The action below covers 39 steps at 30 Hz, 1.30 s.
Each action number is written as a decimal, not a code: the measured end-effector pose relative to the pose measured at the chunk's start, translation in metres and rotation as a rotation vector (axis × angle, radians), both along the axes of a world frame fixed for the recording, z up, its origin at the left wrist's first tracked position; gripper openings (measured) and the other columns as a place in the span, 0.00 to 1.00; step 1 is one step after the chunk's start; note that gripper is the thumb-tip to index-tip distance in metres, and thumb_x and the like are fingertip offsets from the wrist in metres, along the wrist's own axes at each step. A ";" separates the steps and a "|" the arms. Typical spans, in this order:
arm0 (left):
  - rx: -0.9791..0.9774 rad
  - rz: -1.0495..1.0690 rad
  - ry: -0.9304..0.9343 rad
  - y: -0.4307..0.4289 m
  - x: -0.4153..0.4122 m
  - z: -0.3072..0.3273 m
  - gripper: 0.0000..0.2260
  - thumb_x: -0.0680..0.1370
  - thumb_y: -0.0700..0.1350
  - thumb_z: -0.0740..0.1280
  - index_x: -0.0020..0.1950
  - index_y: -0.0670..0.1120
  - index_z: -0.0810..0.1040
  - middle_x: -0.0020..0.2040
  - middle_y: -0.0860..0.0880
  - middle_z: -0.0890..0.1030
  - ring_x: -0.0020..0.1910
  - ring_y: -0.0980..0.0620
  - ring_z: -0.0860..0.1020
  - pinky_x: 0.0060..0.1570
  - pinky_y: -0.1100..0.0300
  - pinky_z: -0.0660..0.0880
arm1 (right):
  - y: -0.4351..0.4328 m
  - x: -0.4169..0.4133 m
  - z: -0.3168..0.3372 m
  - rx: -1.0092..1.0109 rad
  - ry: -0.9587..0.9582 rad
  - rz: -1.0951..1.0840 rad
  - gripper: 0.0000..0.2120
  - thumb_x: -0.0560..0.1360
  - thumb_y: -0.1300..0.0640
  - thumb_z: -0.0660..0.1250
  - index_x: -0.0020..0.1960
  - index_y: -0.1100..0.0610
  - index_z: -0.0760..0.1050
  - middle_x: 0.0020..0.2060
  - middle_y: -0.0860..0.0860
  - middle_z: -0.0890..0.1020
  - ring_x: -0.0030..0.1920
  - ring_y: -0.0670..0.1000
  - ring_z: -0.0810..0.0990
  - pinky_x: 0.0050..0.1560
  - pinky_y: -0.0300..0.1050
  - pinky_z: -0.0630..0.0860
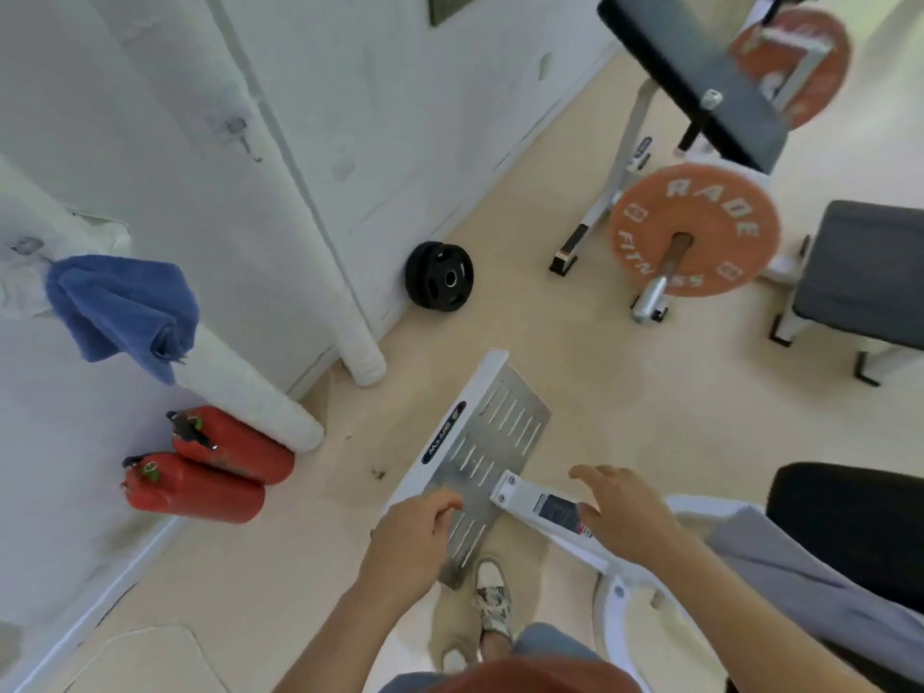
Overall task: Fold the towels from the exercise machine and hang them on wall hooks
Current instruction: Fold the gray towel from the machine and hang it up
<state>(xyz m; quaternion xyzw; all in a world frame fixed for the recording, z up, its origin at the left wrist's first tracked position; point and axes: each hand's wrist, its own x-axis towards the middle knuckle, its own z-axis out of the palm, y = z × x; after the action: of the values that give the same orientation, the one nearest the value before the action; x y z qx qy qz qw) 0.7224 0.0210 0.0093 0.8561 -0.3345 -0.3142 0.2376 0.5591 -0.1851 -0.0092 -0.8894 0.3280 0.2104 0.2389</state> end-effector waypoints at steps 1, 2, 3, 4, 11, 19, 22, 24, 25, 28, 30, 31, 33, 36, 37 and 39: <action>-0.003 -0.037 0.002 -0.002 -0.012 -0.005 0.13 0.80 0.41 0.59 0.57 0.54 0.79 0.41 0.58 0.75 0.39 0.59 0.73 0.42 0.65 0.68 | 0.005 -0.024 -0.004 -0.009 0.008 -0.049 0.22 0.80 0.53 0.58 0.74 0.51 0.62 0.68 0.51 0.71 0.68 0.55 0.68 0.65 0.46 0.67; -0.007 -0.077 0.001 -0.003 -0.024 -0.009 0.15 0.79 0.39 0.59 0.58 0.54 0.78 0.43 0.58 0.75 0.41 0.59 0.72 0.43 0.66 0.68 | 0.011 -0.047 -0.006 -0.015 0.017 -0.098 0.23 0.79 0.52 0.58 0.74 0.51 0.61 0.70 0.51 0.70 0.69 0.54 0.66 0.67 0.47 0.66; -0.013 -0.112 0.000 -0.003 -0.036 -0.012 0.16 0.78 0.37 0.60 0.58 0.53 0.78 0.45 0.57 0.75 0.43 0.59 0.72 0.45 0.66 0.68 | 0.017 -0.070 -0.007 -0.021 0.027 -0.146 0.24 0.79 0.52 0.59 0.75 0.51 0.60 0.71 0.50 0.69 0.71 0.54 0.64 0.68 0.47 0.65; -0.021 -0.140 0.000 -0.002 -0.048 -0.015 0.16 0.77 0.37 0.60 0.58 0.53 0.78 0.46 0.57 0.75 0.44 0.59 0.72 0.45 0.67 0.68 | 0.025 -0.091 -0.008 -0.026 0.040 -0.197 0.25 0.79 0.51 0.60 0.75 0.51 0.60 0.72 0.49 0.67 0.72 0.53 0.63 0.70 0.48 0.64; 0.009 -0.309 0.037 0.011 -0.134 -0.018 0.16 0.73 0.34 0.60 0.50 0.52 0.81 0.44 0.57 0.75 0.44 0.60 0.73 0.40 0.75 0.65 | 0.058 -0.208 0.001 -0.099 0.147 -0.462 0.27 0.77 0.49 0.62 0.74 0.46 0.59 0.73 0.47 0.65 0.74 0.52 0.59 0.67 0.57 0.68; 0.013 -0.361 0.113 -0.011 -0.232 -0.014 0.11 0.79 0.43 0.61 0.51 0.56 0.80 0.35 0.56 0.79 0.35 0.60 0.76 0.34 0.72 0.68 | 0.055 -0.320 0.023 -0.128 0.046 -0.668 0.26 0.78 0.51 0.62 0.74 0.48 0.59 0.72 0.49 0.67 0.72 0.54 0.64 0.68 0.58 0.68; -0.007 -0.344 0.098 -0.025 -0.283 -0.015 0.10 0.79 0.44 0.62 0.52 0.56 0.80 0.33 0.56 0.78 0.31 0.61 0.74 0.33 0.71 0.68 | 0.043 -0.366 0.019 -0.139 -0.019 -0.683 0.26 0.78 0.52 0.62 0.74 0.50 0.60 0.71 0.50 0.69 0.71 0.55 0.66 0.66 0.58 0.70; -0.004 -0.338 0.095 -0.036 -0.319 -0.018 0.11 0.79 0.43 0.61 0.54 0.55 0.80 0.35 0.58 0.78 0.32 0.62 0.75 0.33 0.71 0.68 | 0.031 -0.396 0.009 -0.143 -0.071 -0.688 0.26 0.77 0.53 0.62 0.74 0.51 0.61 0.71 0.51 0.69 0.70 0.56 0.67 0.66 0.56 0.70; -0.010 -0.334 0.094 -0.042 -0.337 -0.021 0.11 0.79 0.43 0.61 0.55 0.55 0.80 0.37 0.59 0.79 0.34 0.62 0.75 0.34 0.71 0.68 | 0.022 -0.409 0.004 -0.148 -0.110 -0.690 0.26 0.77 0.54 0.62 0.74 0.52 0.62 0.71 0.51 0.70 0.70 0.56 0.67 0.67 0.55 0.69; -0.042 -0.262 0.047 -0.062 -0.398 -0.034 0.13 0.79 0.42 0.60 0.52 0.58 0.79 0.46 0.62 0.78 0.43 0.63 0.75 0.40 0.74 0.67 | -0.004 -0.447 -0.018 -0.136 -0.209 -0.674 0.26 0.77 0.54 0.62 0.74 0.54 0.62 0.71 0.53 0.70 0.69 0.57 0.68 0.68 0.53 0.67; -0.048 -0.268 0.046 -0.065 -0.423 -0.038 0.12 0.79 0.41 0.61 0.52 0.57 0.79 0.47 0.64 0.76 0.46 0.62 0.75 0.43 0.77 0.66 | -0.013 -0.454 -0.028 -0.095 -0.217 -0.686 0.26 0.78 0.54 0.60 0.75 0.53 0.60 0.71 0.53 0.68 0.69 0.58 0.67 0.66 0.54 0.69; -0.050 -0.289 0.044 -0.069 -0.438 -0.040 0.12 0.79 0.41 0.61 0.53 0.56 0.80 0.48 0.64 0.76 0.47 0.62 0.75 0.44 0.77 0.66 | -0.017 -0.460 -0.032 -0.088 -0.225 -0.680 0.26 0.78 0.54 0.59 0.75 0.53 0.60 0.71 0.54 0.68 0.68 0.58 0.68 0.64 0.54 0.70; -0.065 -0.302 0.059 -0.078 -0.462 -0.046 0.12 0.79 0.40 0.60 0.55 0.53 0.80 0.50 0.62 0.77 0.50 0.62 0.75 0.48 0.76 0.66 | -0.030 -0.464 -0.036 -0.101 -0.240 -0.630 0.26 0.77 0.55 0.60 0.74 0.54 0.60 0.69 0.55 0.69 0.66 0.58 0.69 0.60 0.52 0.71; -0.077 -0.298 0.067 -0.112 -0.486 -0.058 0.13 0.79 0.40 0.60 0.55 0.53 0.80 0.51 0.59 0.76 0.51 0.60 0.75 0.53 0.70 0.69 | -0.054 -0.455 -0.040 -0.127 -0.228 -0.475 0.24 0.77 0.57 0.60 0.73 0.53 0.62 0.66 0.55 0.73 0.64 0.56 0.71 0.58 0.50 0.71; -0.073 -0.310 0.065 -0.130 -0.491 -0.067 0.13 0.78 0.40 0.60 0.56 0.53 0.80 0.51 0.58 0.76 0.52 0.59 0.74 0.55 0.67 0.70 | -0.061 -0.450 -0.045 -0.138 -0.216 -0.433 0.24 0.77 0.56 0.59 0.73 0.53 0.62 0.65 0.54 0.74 0.64 0.56 0.71 0.58 0.51 0.72; -0.085 -0.290 0.066 -0.174 -0.497 -0.086 0.12 0.78 0.42 0.59 0.54 0.53 0.79 0.52 0.54 0.77 0.53 0.56 0.75 0.54 0.61 0.71 | -0.077 -0.444 -0.057 -0.145 -0.196 -0.436 0.24 0.78 0.54 0.58 0.73 0.51 0.60 0.66 0.54 0.73 0.63 0.57 0.73 0.58 0.53 0.74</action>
<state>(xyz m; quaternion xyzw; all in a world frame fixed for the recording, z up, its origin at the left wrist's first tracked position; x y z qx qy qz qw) 0.2256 -0.1534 -0.0765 0.7772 -0.4597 -0.3586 0.2367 0.1150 -0.2619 -0.0664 -0.8286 0.5016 0.0429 0.2449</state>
